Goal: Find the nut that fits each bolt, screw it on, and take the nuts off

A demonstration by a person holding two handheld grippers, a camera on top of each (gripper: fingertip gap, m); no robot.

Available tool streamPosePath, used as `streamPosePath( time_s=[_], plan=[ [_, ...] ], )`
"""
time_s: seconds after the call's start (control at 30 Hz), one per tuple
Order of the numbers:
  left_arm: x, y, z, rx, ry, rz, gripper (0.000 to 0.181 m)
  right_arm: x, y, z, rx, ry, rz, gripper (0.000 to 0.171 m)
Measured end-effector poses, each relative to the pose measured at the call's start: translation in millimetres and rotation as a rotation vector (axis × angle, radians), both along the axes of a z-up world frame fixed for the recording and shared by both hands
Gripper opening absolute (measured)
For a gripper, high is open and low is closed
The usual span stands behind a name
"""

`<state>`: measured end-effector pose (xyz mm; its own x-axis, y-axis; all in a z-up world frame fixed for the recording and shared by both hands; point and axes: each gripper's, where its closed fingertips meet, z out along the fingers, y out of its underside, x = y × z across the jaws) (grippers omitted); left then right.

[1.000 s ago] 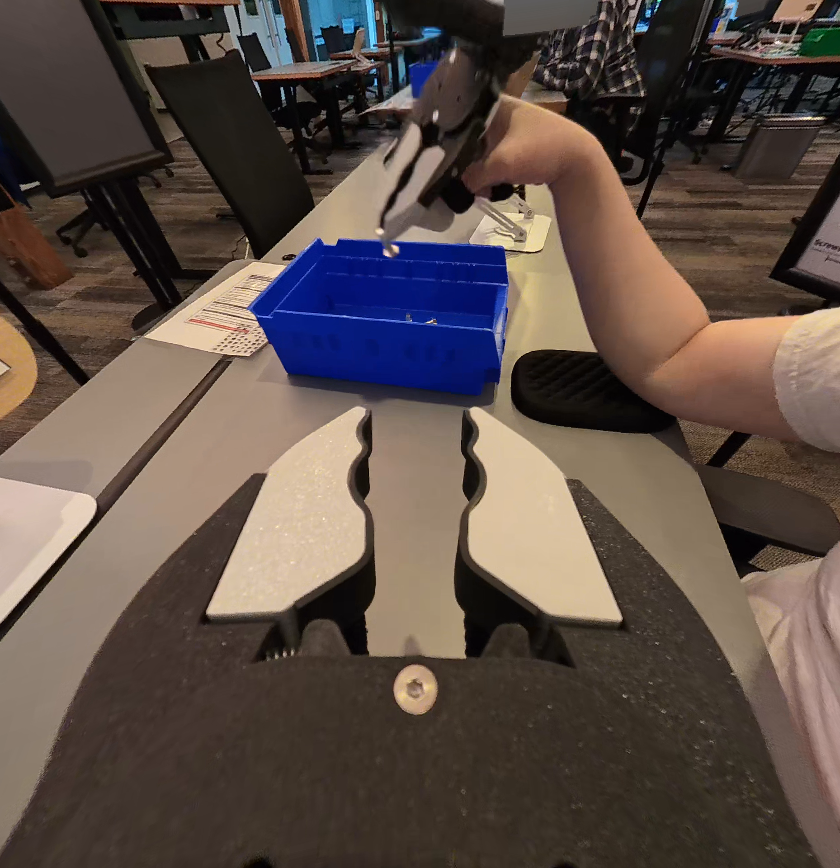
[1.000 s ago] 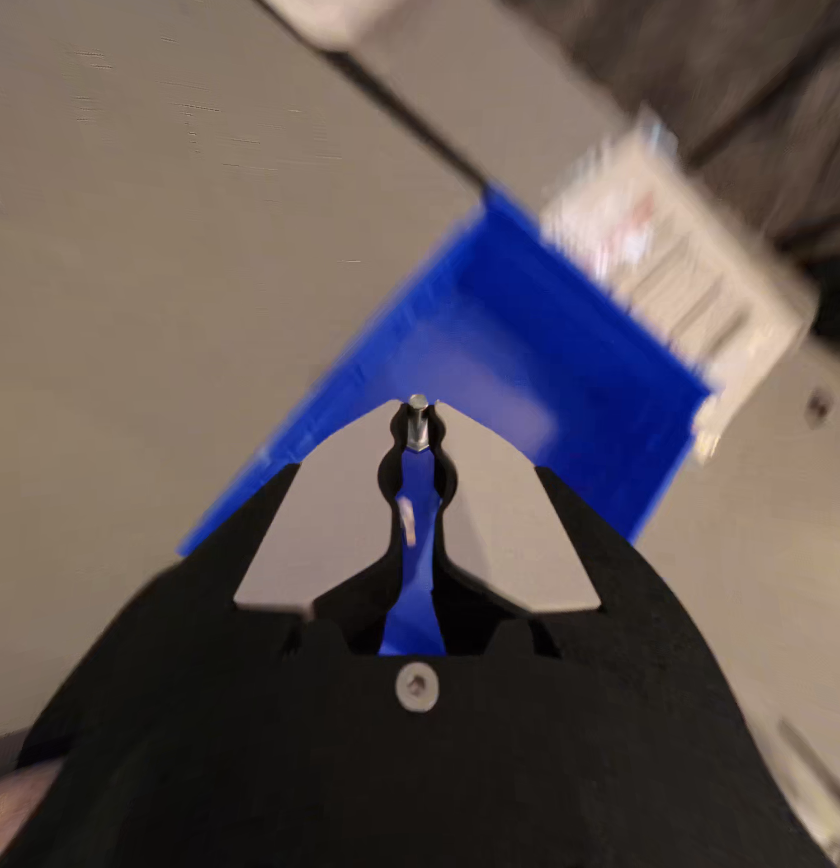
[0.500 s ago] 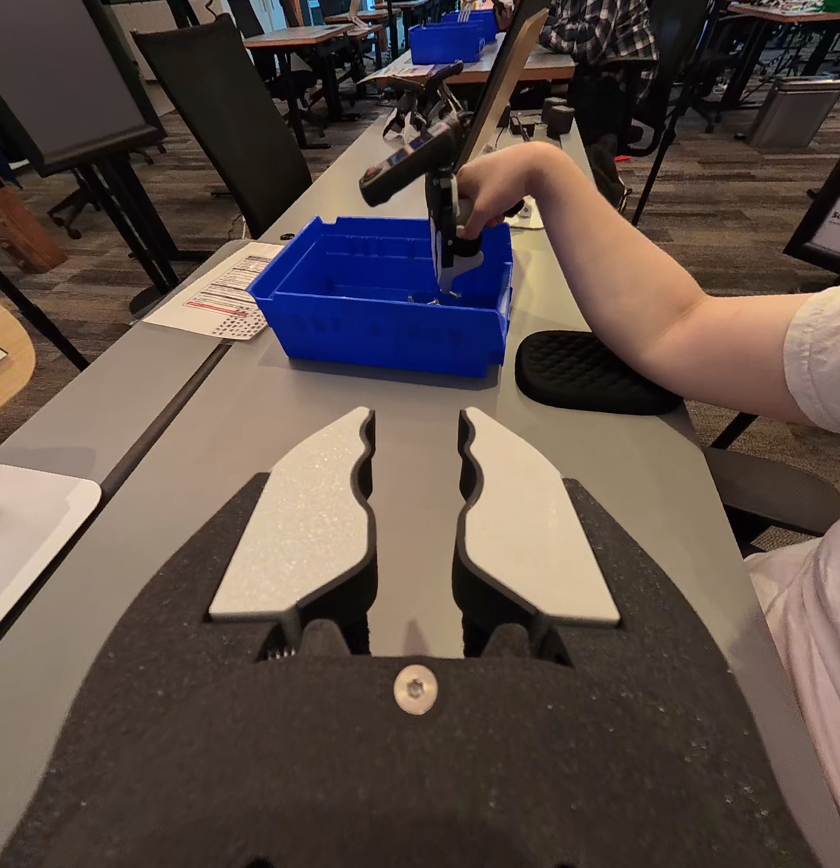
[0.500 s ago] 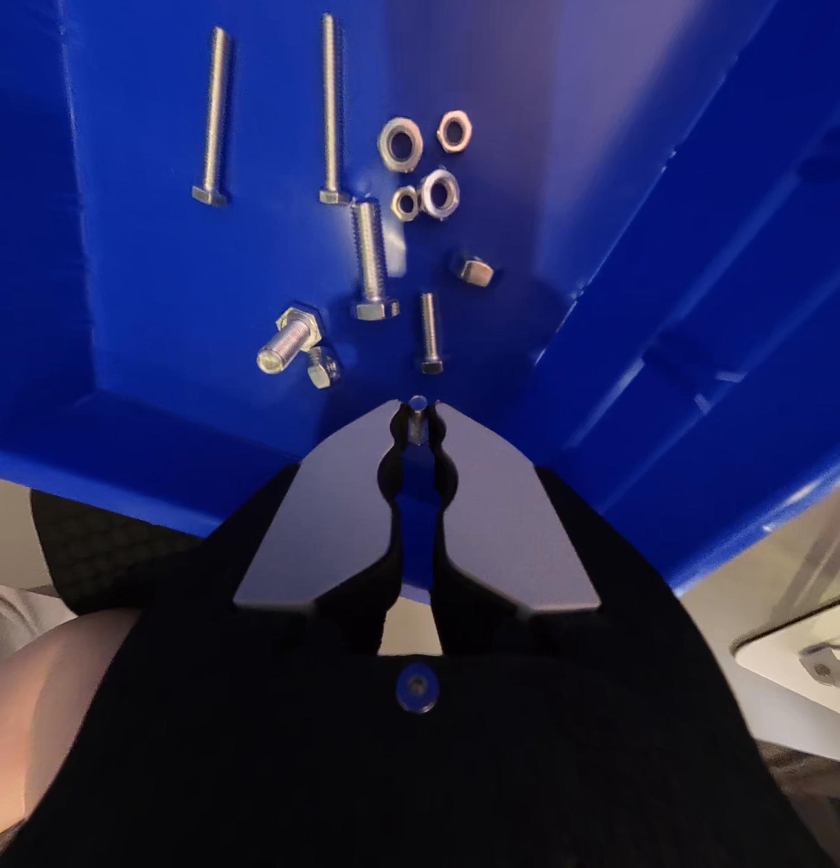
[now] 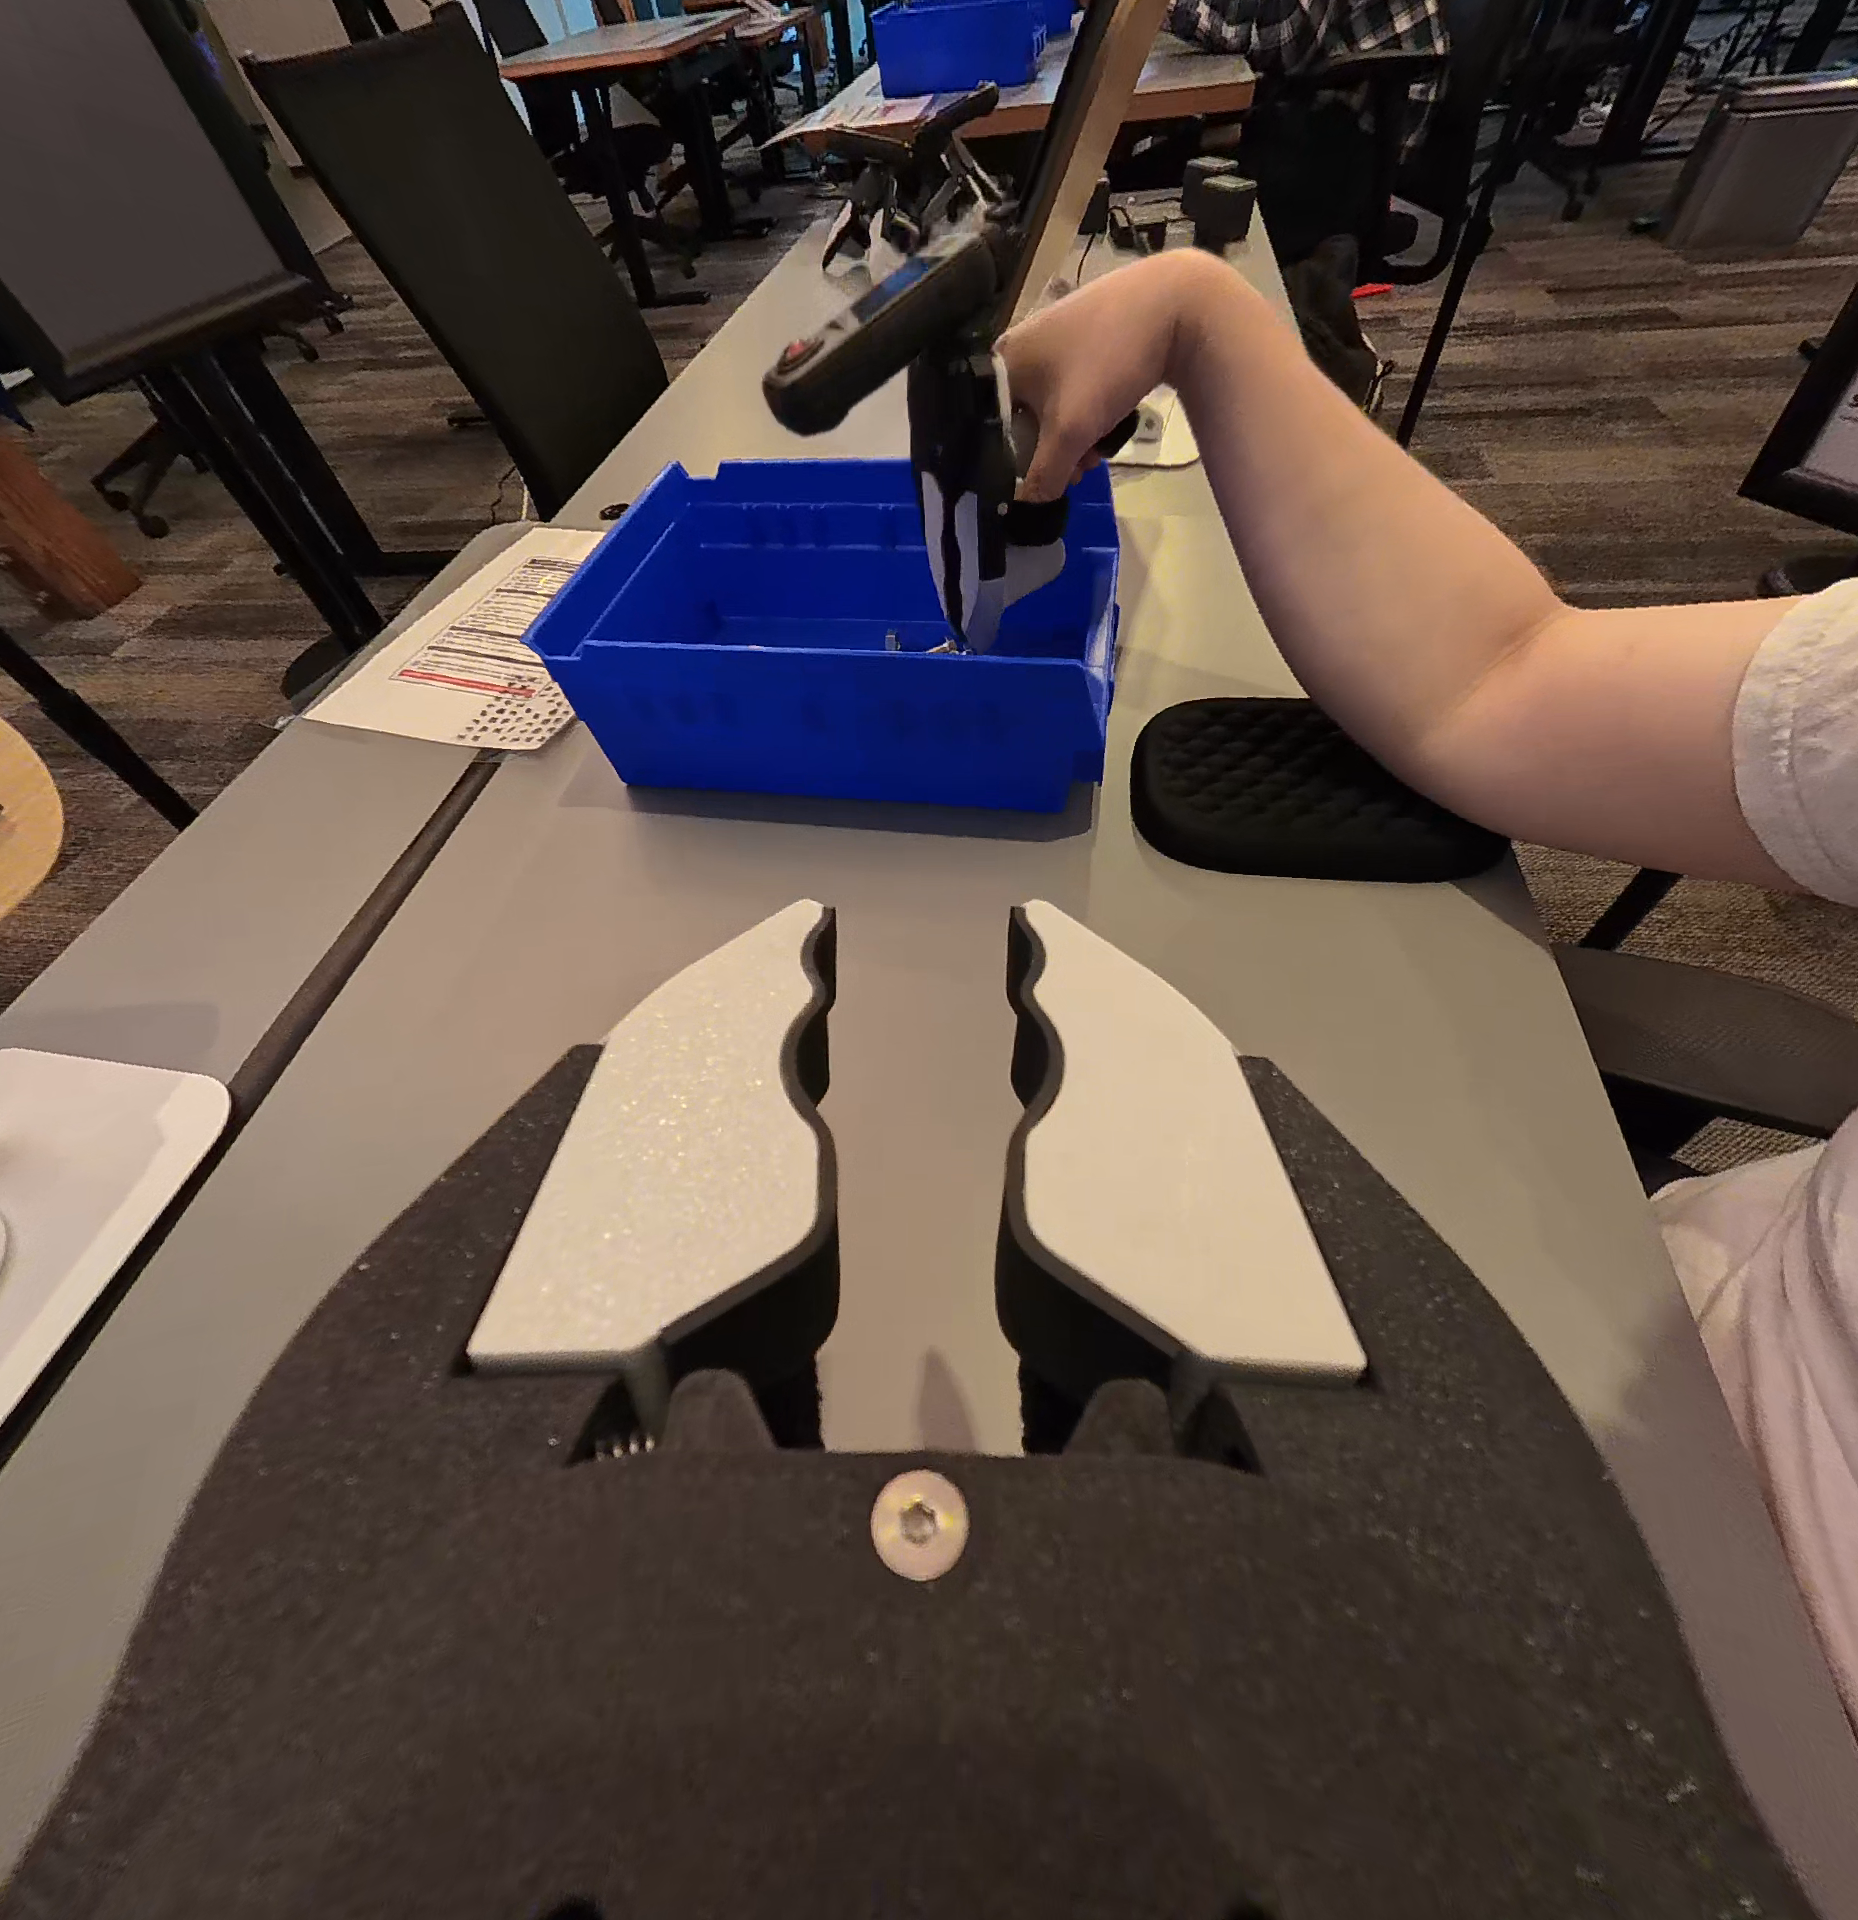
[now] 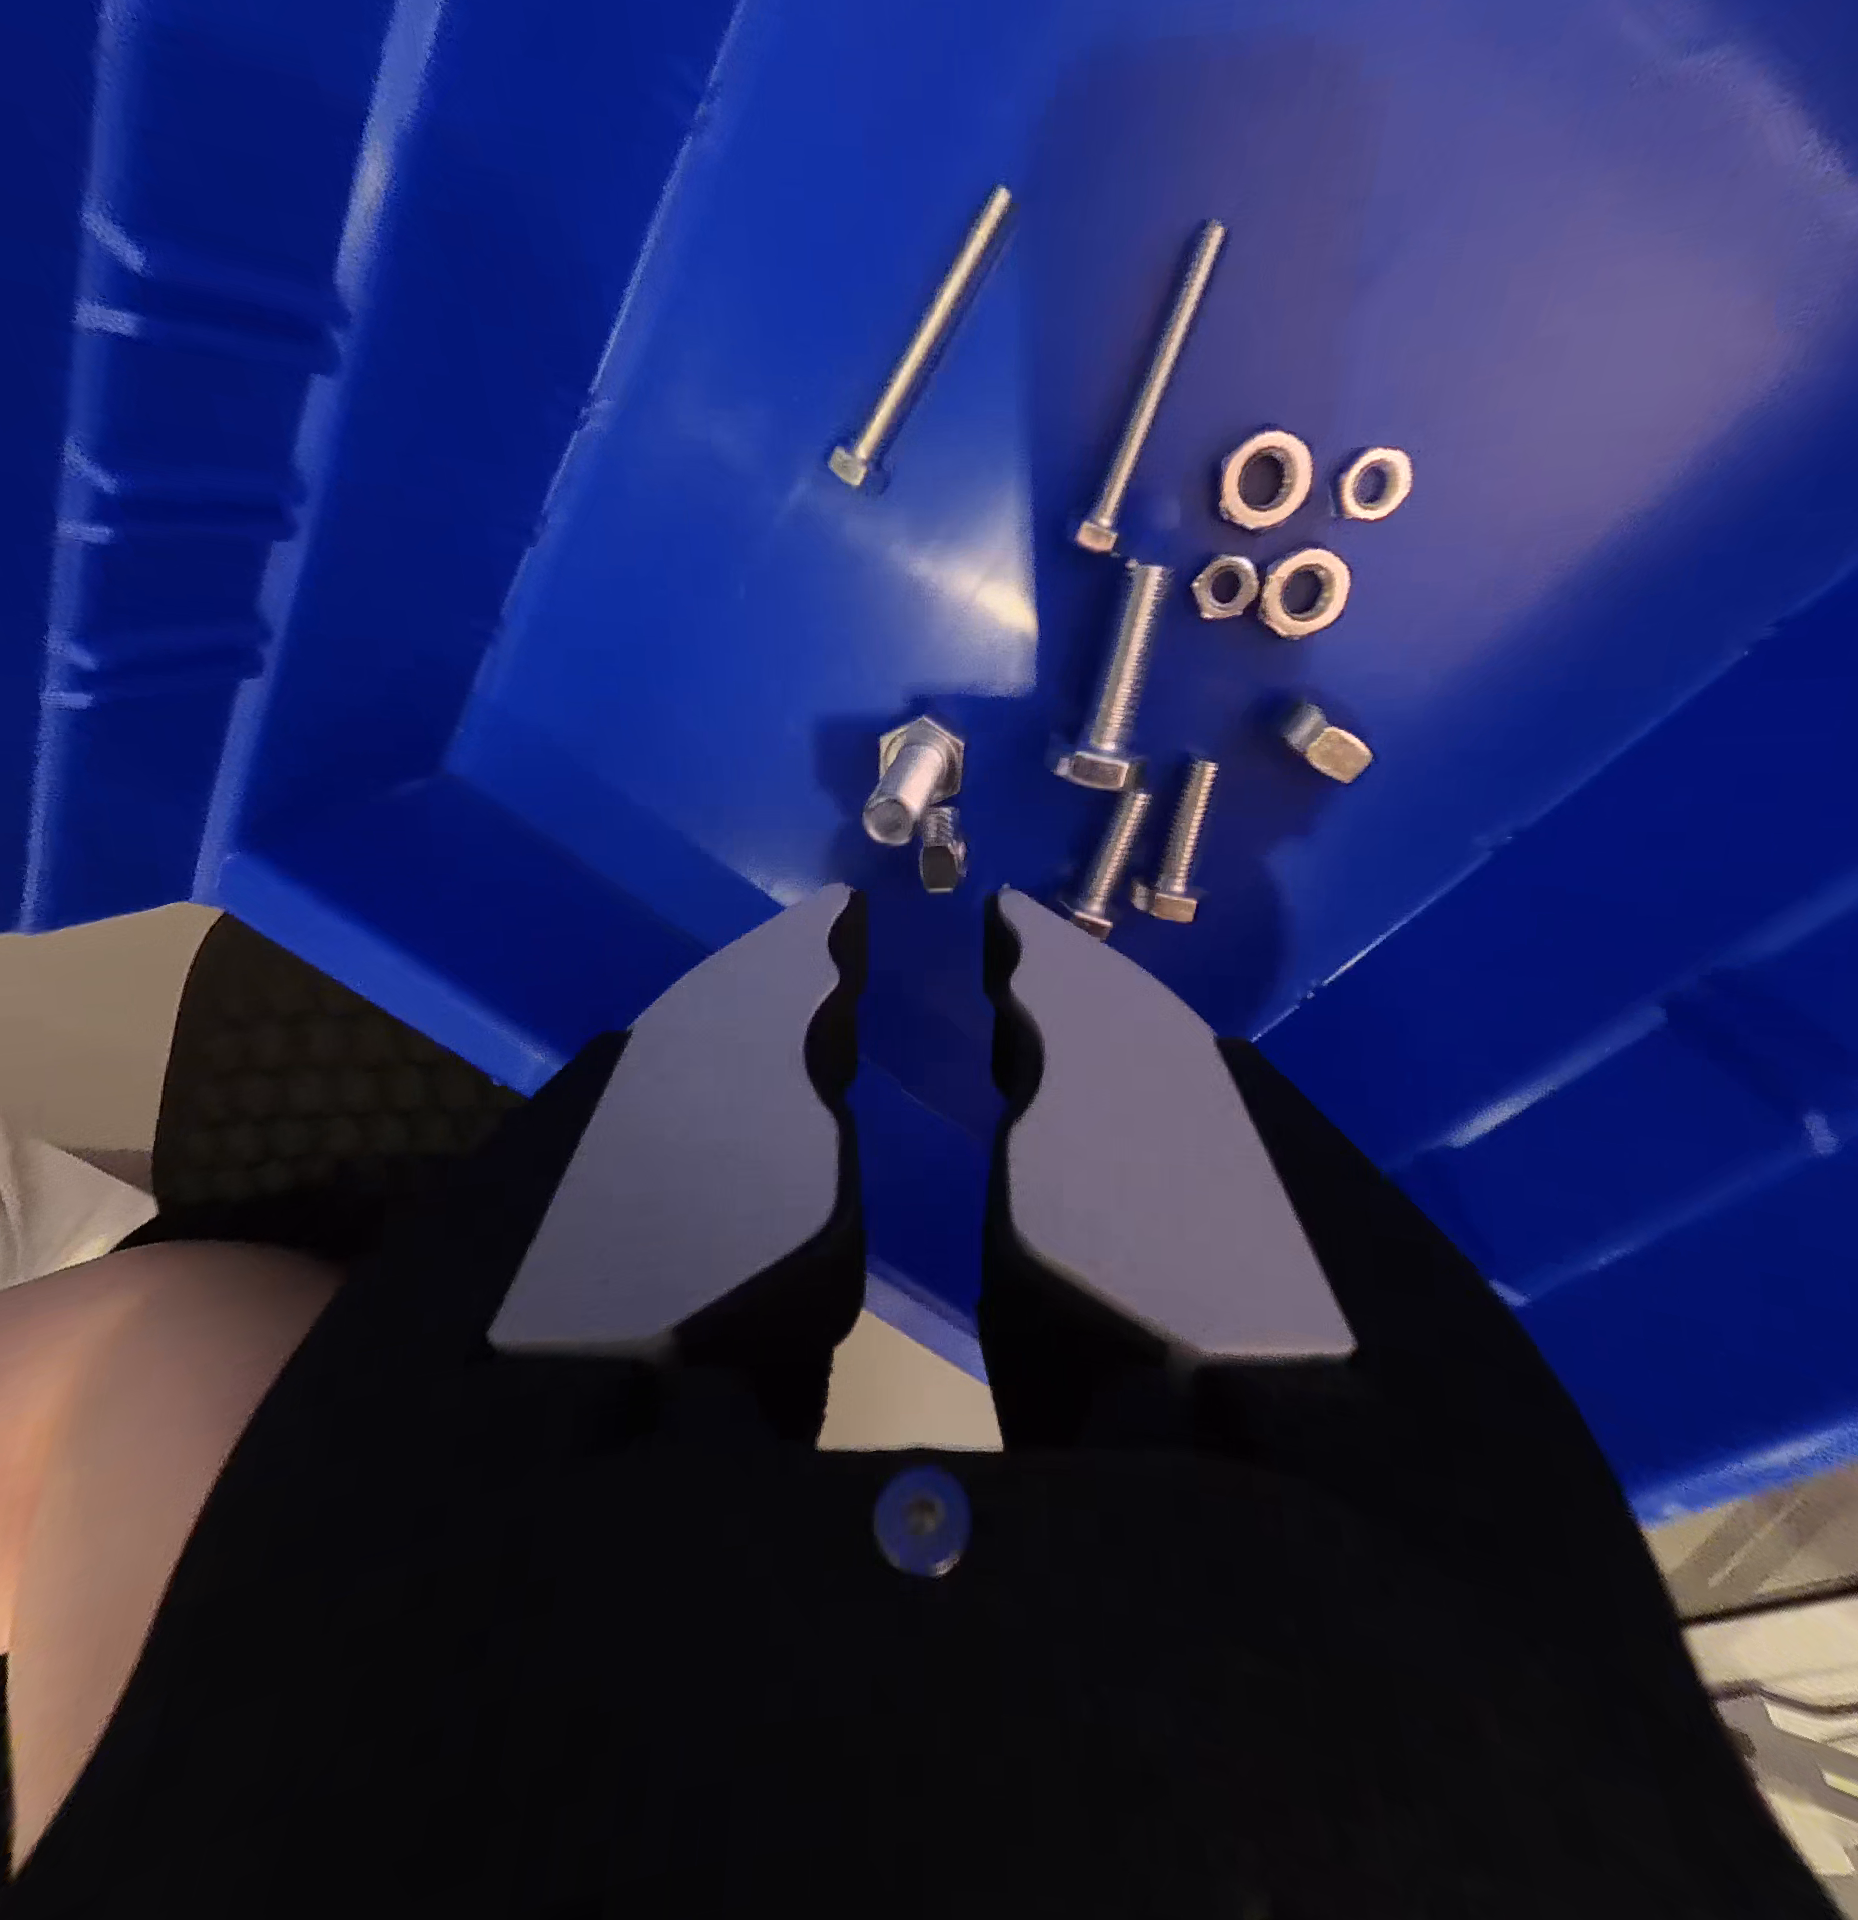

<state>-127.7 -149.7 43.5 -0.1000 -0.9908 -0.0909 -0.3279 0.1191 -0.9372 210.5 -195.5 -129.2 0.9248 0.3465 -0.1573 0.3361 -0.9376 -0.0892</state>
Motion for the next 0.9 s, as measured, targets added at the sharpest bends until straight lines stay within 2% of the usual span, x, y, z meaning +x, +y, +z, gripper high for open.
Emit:
streamPosePath(
  time_s=[0.07,0.4,0.47,0.63,0.73,0.9],
  plan=[
    [-0.5,-0.7,0.3,0.005,0.001,-0.002,0.031,1.9,0.6,-6.7,-0.019,-0.004,-0.002,0.016],
    [-0.9,-1.1,0.3,0.002,0.004,-0.004,0.029,-13.8,12.8,-12.2,0.033,0.062,0.089,0.021],
    [-0.5,-1.8,-0.2,0.002,0.006,-0.006,0.029,-12.5,14.5,-14.3,0.024,0.051,0.09,0.011],
    [-0.3,-2.8,-0.4,0.006,0.008,-0.007,0.029,-10.3,23.0,-9.0,0.064,0.002,0.114,0.01],
    [-0.3,-2.5,-0.2,0.003,0.007,-0.007,0.029,-14.2,42.4,4.9,0.176,0.01,0.106,0.01],
    [0.8,-3.1,-1.9,0.002,0.012,-0.008,0.029,-4.4,105.3,25.1,0.467,0.003,-0.024,0.01]
  ],
)
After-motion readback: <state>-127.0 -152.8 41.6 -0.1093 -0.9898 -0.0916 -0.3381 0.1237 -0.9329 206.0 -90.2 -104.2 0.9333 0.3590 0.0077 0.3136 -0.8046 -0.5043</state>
